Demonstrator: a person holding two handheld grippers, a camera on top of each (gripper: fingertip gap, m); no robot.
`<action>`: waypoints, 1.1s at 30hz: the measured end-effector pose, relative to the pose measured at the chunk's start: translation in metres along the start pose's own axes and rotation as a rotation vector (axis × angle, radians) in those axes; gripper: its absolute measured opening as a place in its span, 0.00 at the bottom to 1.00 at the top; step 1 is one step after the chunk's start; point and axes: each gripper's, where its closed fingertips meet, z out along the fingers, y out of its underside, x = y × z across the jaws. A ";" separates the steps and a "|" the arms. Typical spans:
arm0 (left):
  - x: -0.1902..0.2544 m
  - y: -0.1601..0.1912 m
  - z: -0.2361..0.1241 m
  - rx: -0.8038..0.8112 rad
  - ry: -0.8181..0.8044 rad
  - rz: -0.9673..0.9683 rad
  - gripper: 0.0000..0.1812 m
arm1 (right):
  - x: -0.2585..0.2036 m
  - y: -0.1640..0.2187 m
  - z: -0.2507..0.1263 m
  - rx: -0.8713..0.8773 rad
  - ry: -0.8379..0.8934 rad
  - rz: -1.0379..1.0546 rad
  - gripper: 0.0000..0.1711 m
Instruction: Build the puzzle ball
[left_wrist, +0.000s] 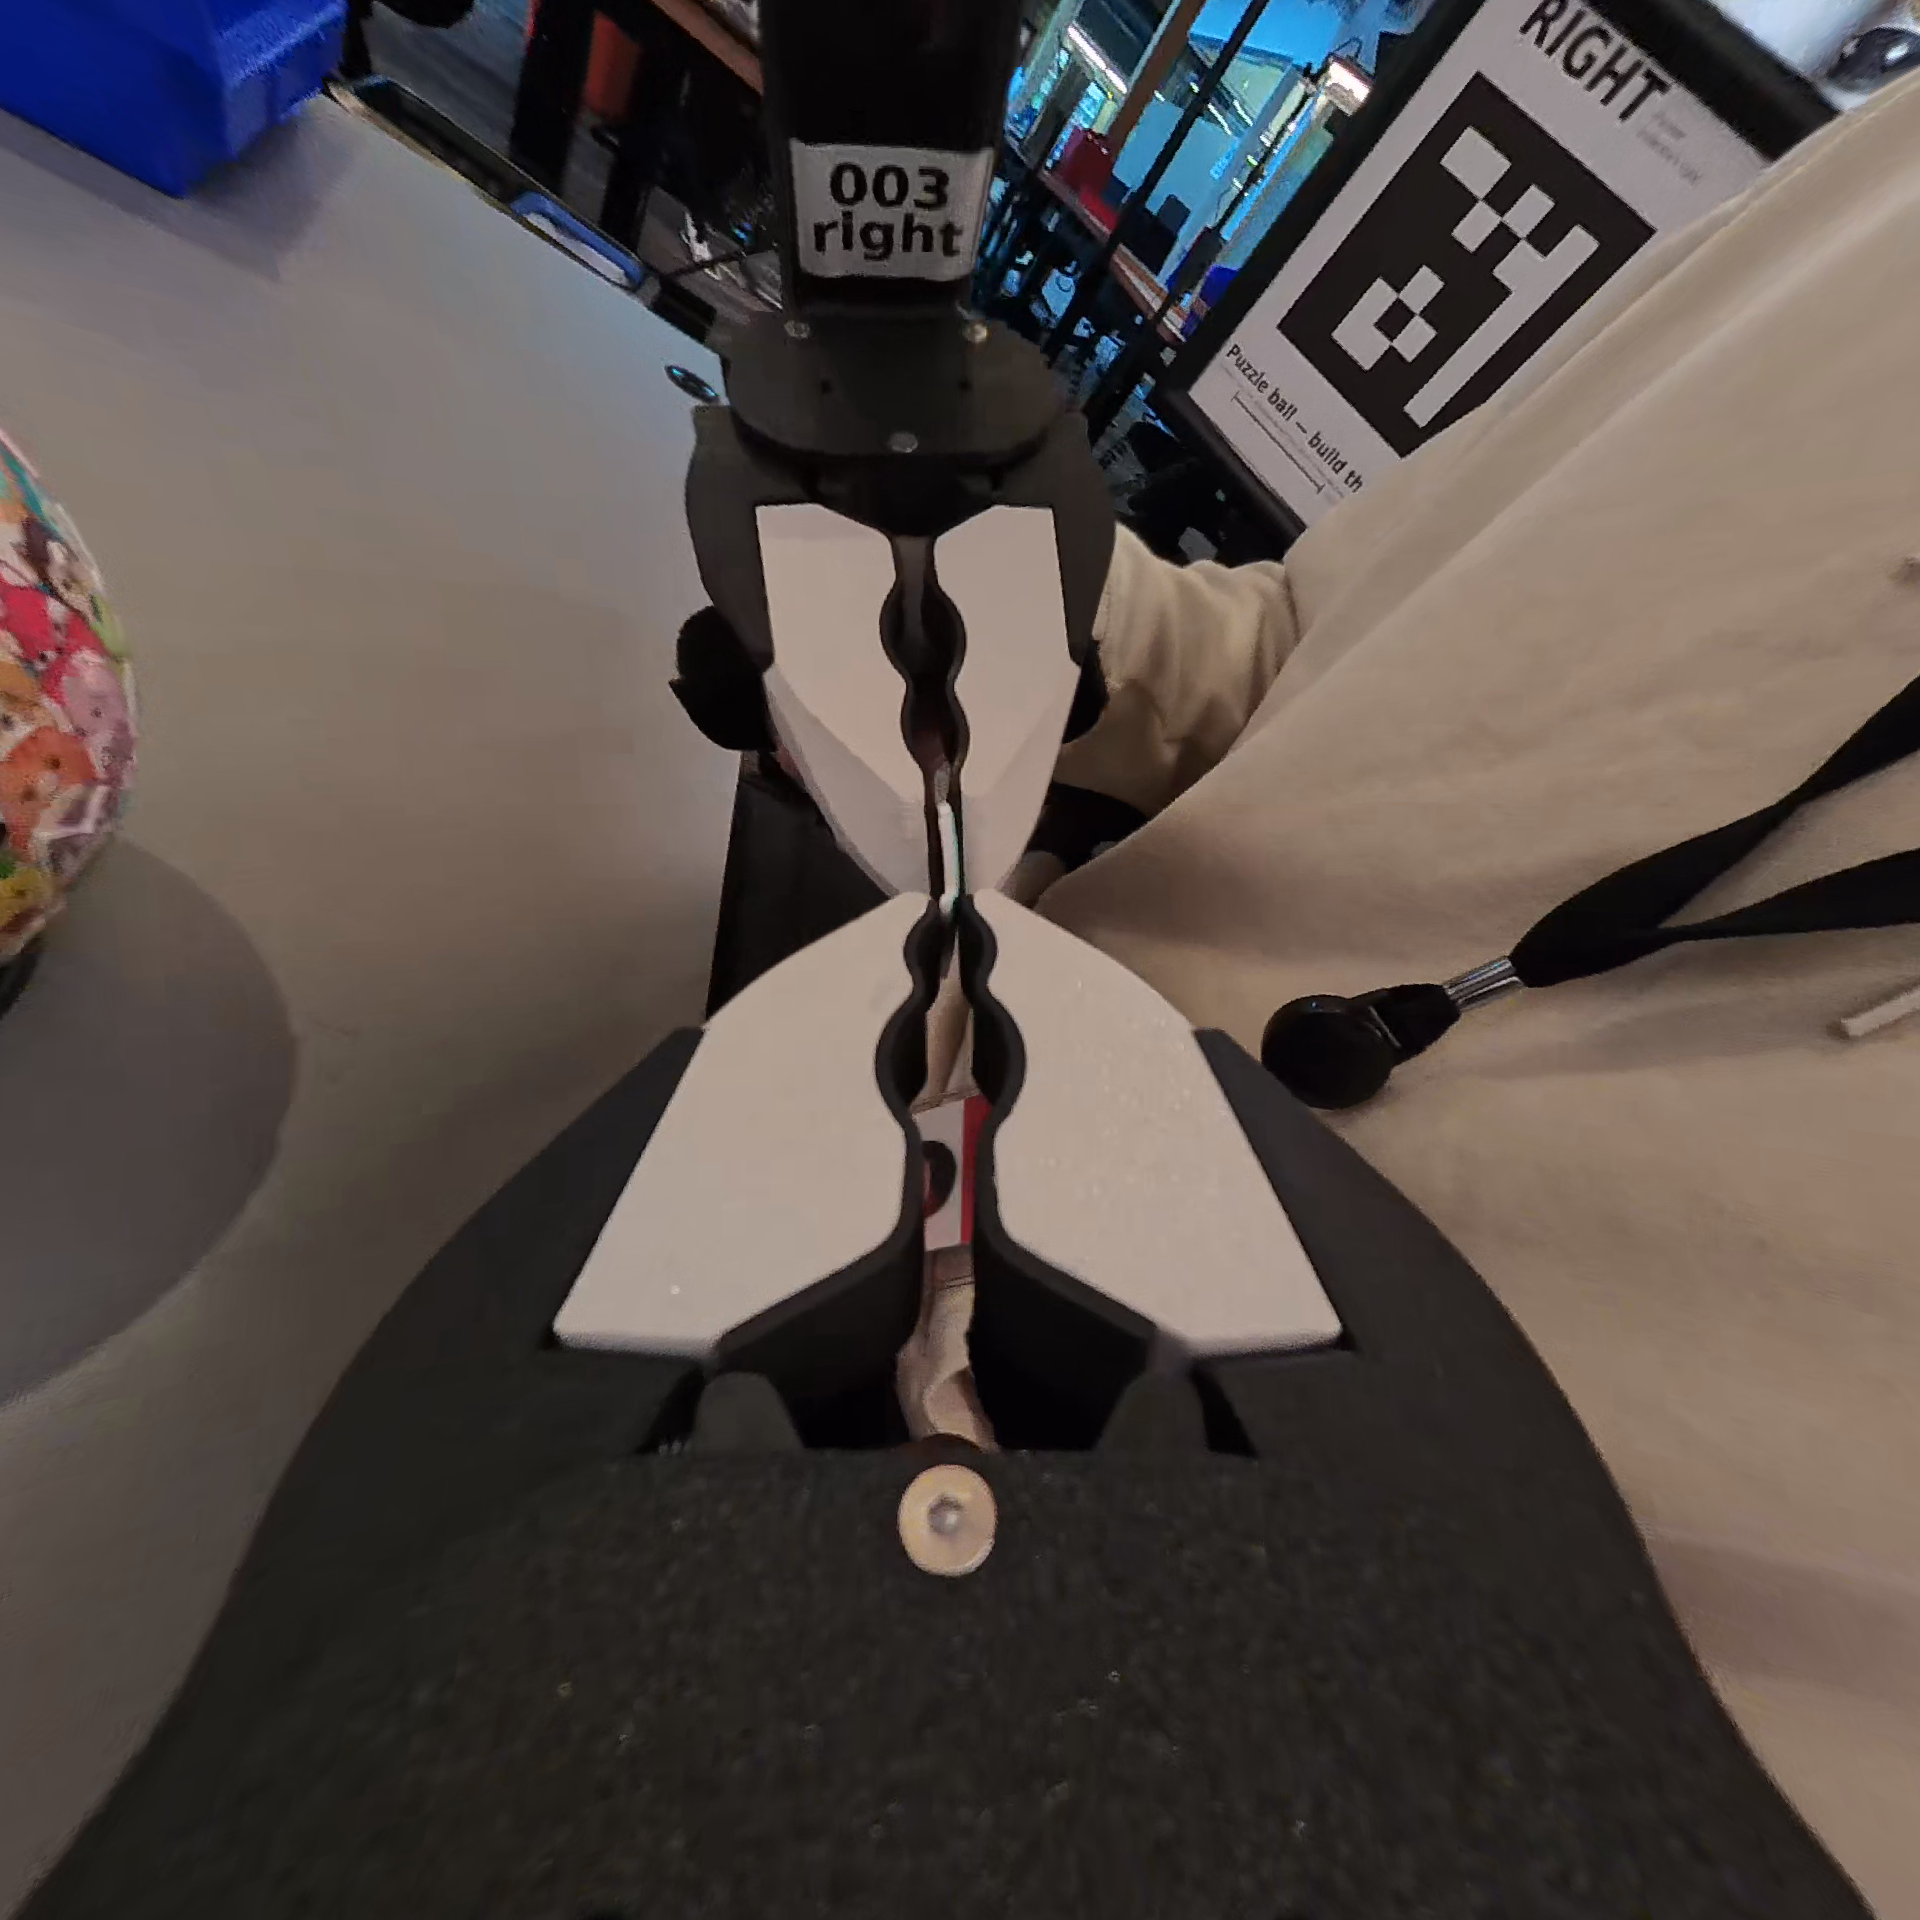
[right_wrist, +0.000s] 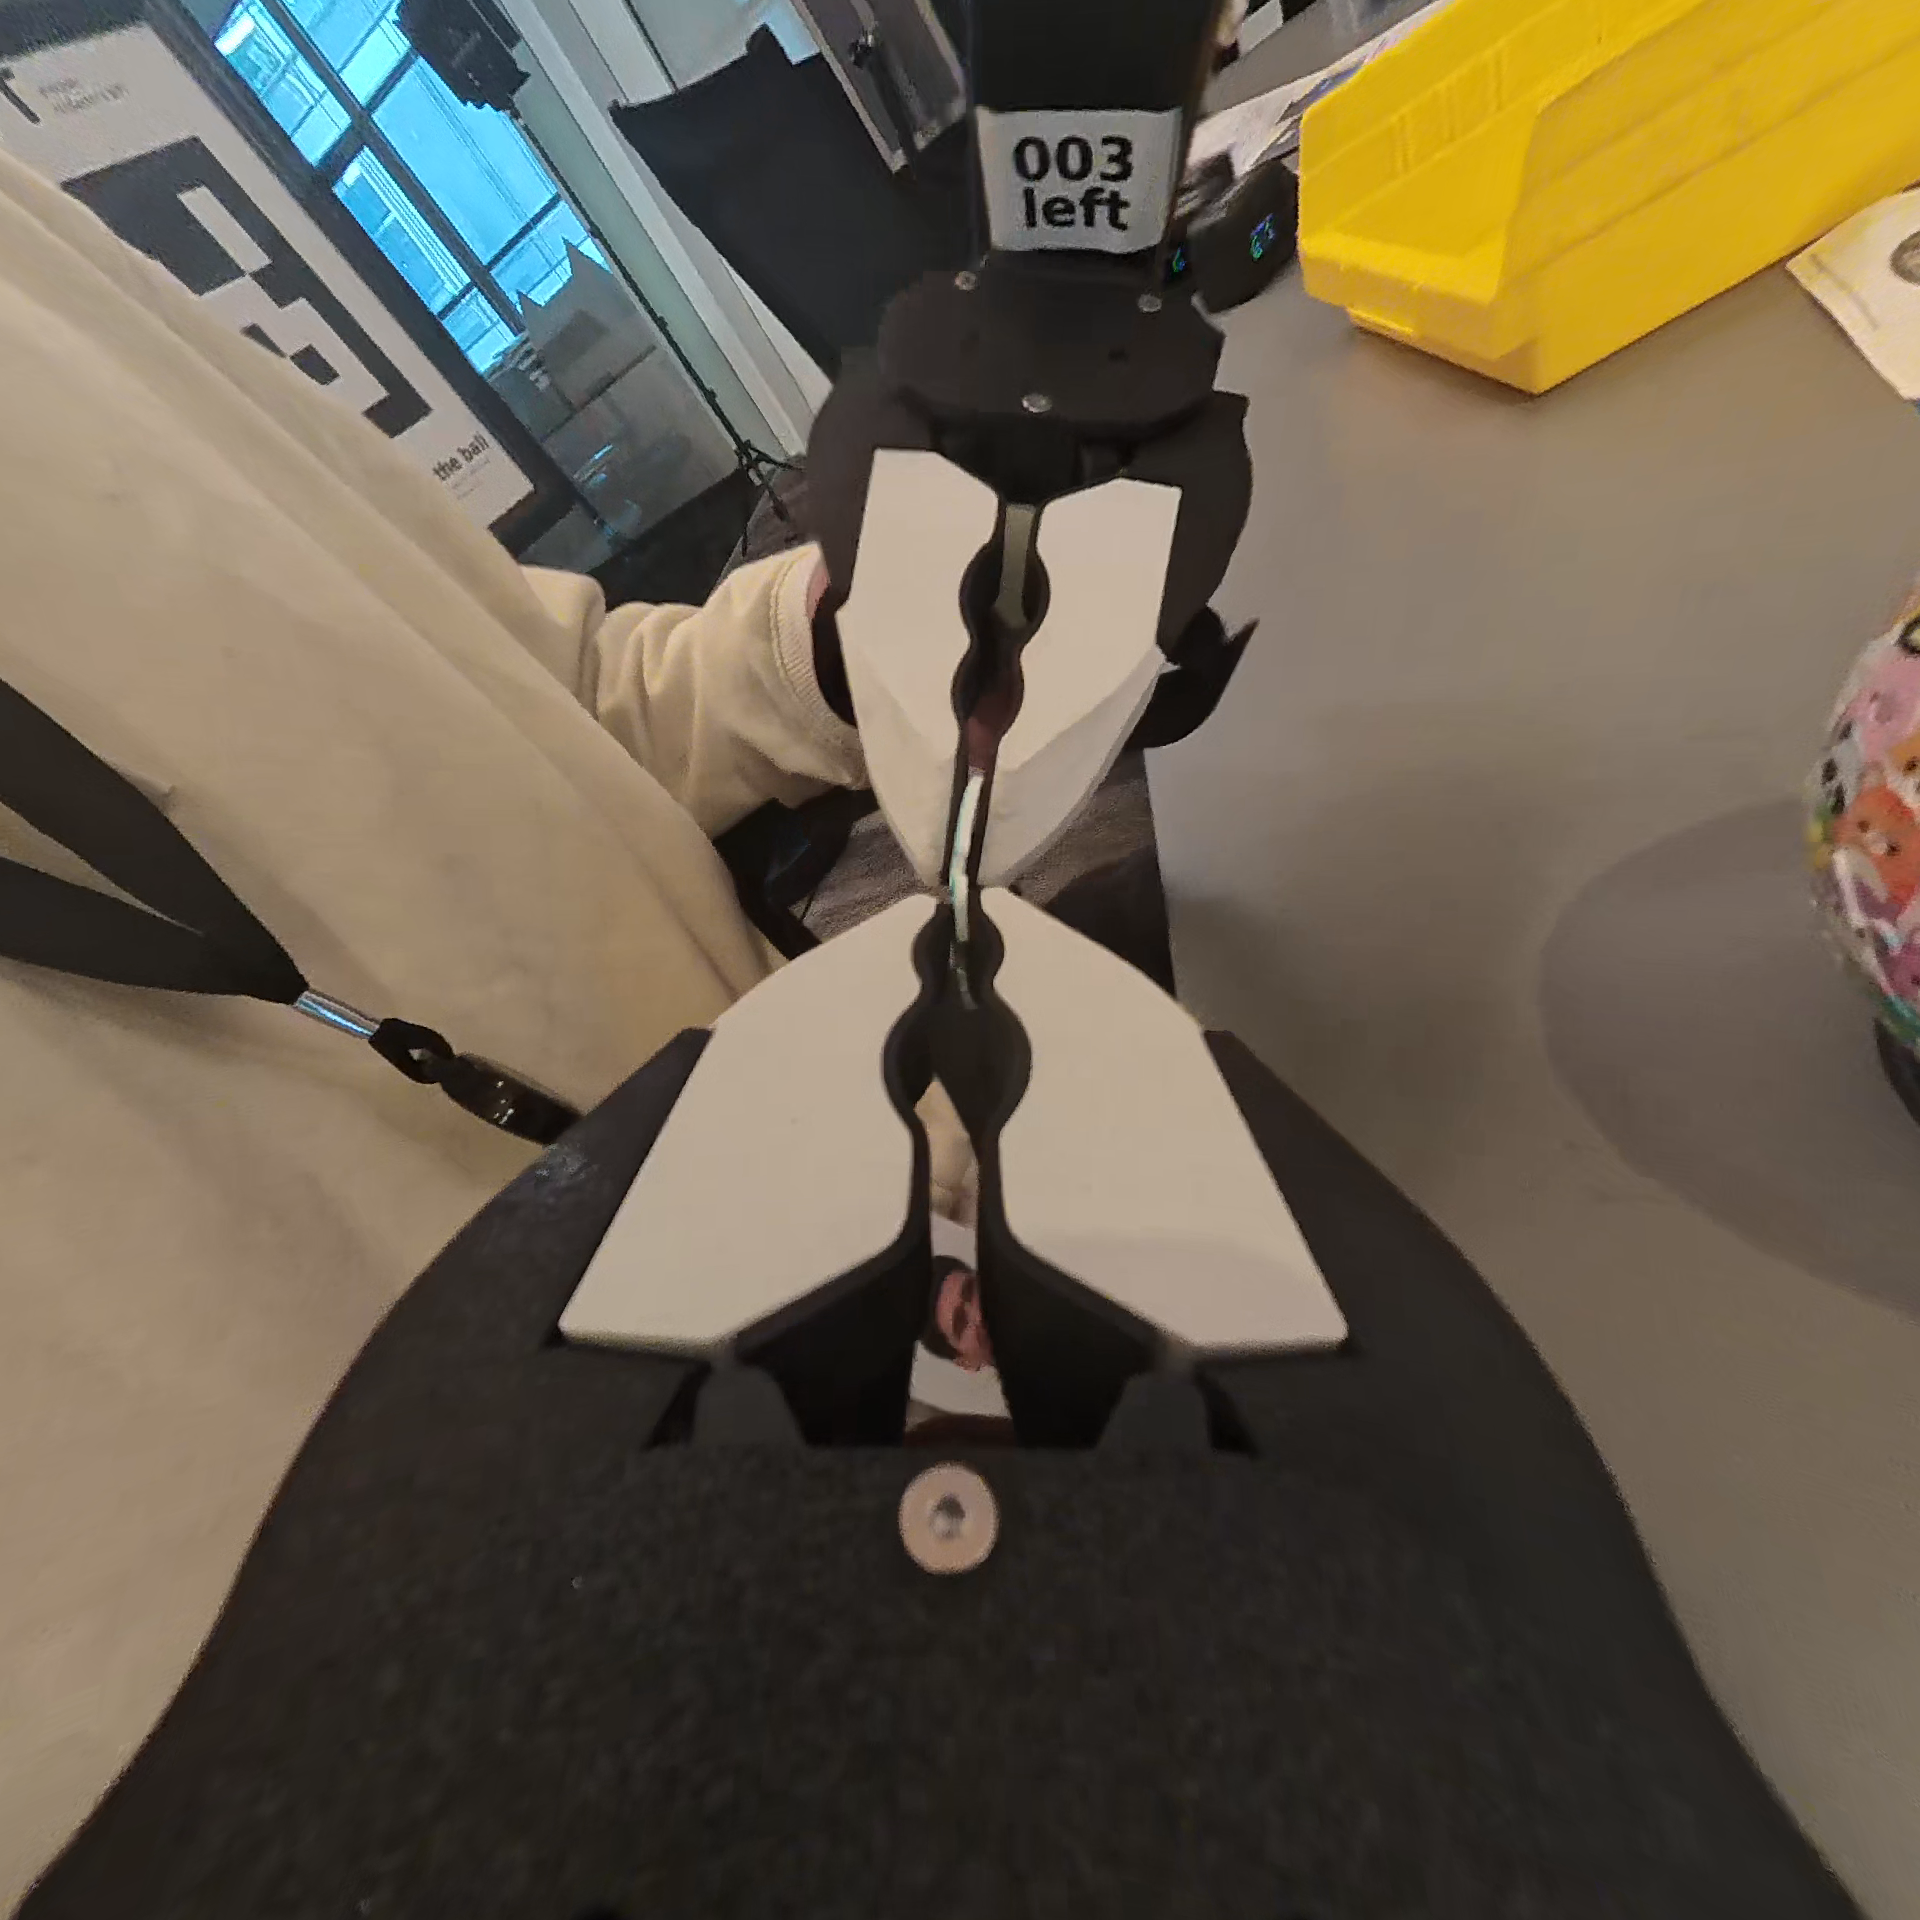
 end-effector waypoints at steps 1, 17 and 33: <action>-0.001 -0.004 -0.002 -0.003 0.011 -0.007 0.01 | 0.002 -0.004 0.000 0.016 0.005 -0.003 0.01; -0.024 -0.039 -0.026 0.292 -0.084 -0.039 0.08 | 0.030 -0.072 -0.019 0.634 -0.042 0.226 0.01; -0.025 -0.017 -0.036 0.131 -0.120 -0.029 0.00 | 0.037 -0.067 -0.004 0.502 -0.043 0.161 0.10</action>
